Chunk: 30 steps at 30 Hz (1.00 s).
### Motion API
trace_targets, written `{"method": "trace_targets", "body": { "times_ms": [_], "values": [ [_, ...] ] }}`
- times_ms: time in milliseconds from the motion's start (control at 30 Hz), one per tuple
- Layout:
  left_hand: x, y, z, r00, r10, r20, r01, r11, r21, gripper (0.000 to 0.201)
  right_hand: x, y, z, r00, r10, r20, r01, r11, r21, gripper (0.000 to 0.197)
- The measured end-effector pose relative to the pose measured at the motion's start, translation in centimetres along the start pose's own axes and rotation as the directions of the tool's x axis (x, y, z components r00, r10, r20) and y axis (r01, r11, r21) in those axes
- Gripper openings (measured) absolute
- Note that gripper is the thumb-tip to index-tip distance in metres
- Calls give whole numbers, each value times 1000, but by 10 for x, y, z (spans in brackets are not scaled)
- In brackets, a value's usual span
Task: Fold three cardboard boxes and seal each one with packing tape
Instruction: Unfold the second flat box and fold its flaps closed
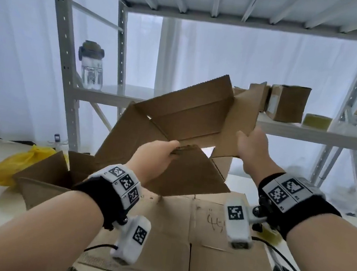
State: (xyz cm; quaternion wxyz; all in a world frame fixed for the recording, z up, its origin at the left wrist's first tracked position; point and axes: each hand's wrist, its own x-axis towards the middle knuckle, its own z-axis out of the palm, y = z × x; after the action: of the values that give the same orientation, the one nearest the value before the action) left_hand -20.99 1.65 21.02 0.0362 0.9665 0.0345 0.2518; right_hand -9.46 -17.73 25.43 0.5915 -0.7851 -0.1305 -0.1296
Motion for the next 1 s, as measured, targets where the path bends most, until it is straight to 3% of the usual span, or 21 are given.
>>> {"method": "trace_targets", "body": {
  "times_ms": [133, 233, 400, 500, 633, 767, 933, 1000],
  "values": [
    [7, 9, -44, 961, 80, -264, -76, 997, 23, 10, -4, -27, -15, 994, 108, 26, -110, 952, 285, 19],
    [19, 20, -71, 925, 185, -331, -141, 978, 152, 13, -8, -49, -25, 984, 141, 107, -174, 876, 449, 19],
    [37, 19, -88, 960, 211, -186, -177, 967, 180, 25, -4, -48, -25, 954, 194, 228, -281, 838, 467, 7],
    [37, 13, -73, 988, 147, -47, -137, 974, 179, 28, -6, -32, -19, 927, 231, 294, -322, 893, 315, 7],
    [29, 9, -34, 988, 109, 108, -124, 981, 148, 30, -12, -6, -4, 907, 255, 335, -289, 956, 54, 11],
    [34, 13, -11, 995, 96, 28, -99, 988, 120, 34, -7, 9, 1, 907, 255, 336, -296, 952, 75, 26],
    [30, 27, 17, 998, 51, 35, -53, 997, 60, 92, -11, 13, 14, 894, 214, 394, -271, 958, 96, 51],
    [31, 39, 33, 999, -6, -38, 8, 999, 49, 99, -14, 19, 20, 896, 191, 400, -252, 962, 106, 56]
  ]
}}
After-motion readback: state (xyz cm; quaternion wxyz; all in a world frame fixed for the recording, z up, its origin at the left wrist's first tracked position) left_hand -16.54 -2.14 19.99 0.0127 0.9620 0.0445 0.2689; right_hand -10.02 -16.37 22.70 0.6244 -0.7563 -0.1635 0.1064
